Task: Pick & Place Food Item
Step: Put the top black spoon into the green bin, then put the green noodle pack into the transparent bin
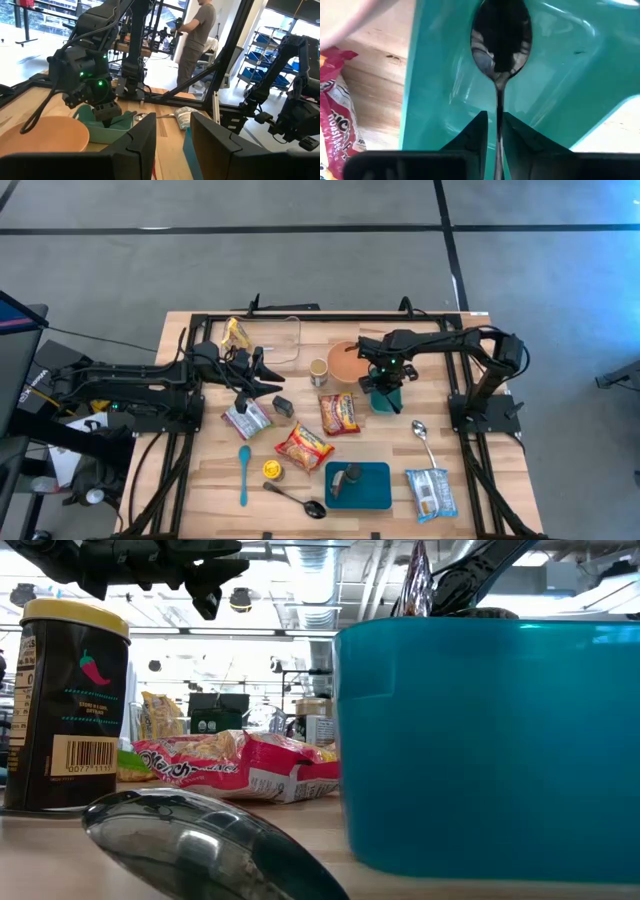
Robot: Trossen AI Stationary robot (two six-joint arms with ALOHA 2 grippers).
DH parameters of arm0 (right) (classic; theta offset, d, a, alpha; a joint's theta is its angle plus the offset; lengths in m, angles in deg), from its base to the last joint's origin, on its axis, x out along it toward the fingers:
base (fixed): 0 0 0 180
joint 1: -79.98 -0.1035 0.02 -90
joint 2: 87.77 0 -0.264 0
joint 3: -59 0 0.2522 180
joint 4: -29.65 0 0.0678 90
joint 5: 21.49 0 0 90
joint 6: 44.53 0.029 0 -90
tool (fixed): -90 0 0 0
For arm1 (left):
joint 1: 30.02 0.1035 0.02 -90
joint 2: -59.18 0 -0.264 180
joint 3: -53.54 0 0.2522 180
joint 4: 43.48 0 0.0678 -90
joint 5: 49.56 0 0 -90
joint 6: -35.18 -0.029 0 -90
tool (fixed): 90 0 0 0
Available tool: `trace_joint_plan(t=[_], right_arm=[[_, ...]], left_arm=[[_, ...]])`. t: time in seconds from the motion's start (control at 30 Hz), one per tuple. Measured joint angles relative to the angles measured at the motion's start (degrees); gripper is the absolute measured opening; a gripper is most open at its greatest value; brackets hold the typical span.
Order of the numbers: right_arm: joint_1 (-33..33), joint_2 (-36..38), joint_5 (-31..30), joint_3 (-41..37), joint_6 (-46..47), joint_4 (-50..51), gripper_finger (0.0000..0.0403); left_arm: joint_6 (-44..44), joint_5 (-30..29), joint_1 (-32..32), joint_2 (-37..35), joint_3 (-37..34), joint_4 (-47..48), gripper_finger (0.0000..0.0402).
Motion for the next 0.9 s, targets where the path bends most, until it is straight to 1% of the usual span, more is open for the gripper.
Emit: trace_joint_plan(t=[0.3,0.53,0.9], right_arm=[[0.0,0.0,-0.1,0.0,-0.8,-0.1,0.0071],[0.0,0.0,1.1,0.0,-2.3,0.2,0.0072],[0.0,0.1,1.1,0.0,-2.3,0.3,0.0072]], left_arm=[[0.0,0.0,0.0,0.0,0.0,0.0,0.0115],[0.0,0.0,0.0,0.0,0.0,0.0,0.0115],[0.0,0.0,0.0,0.0,0.0,0.0,0.0115]])
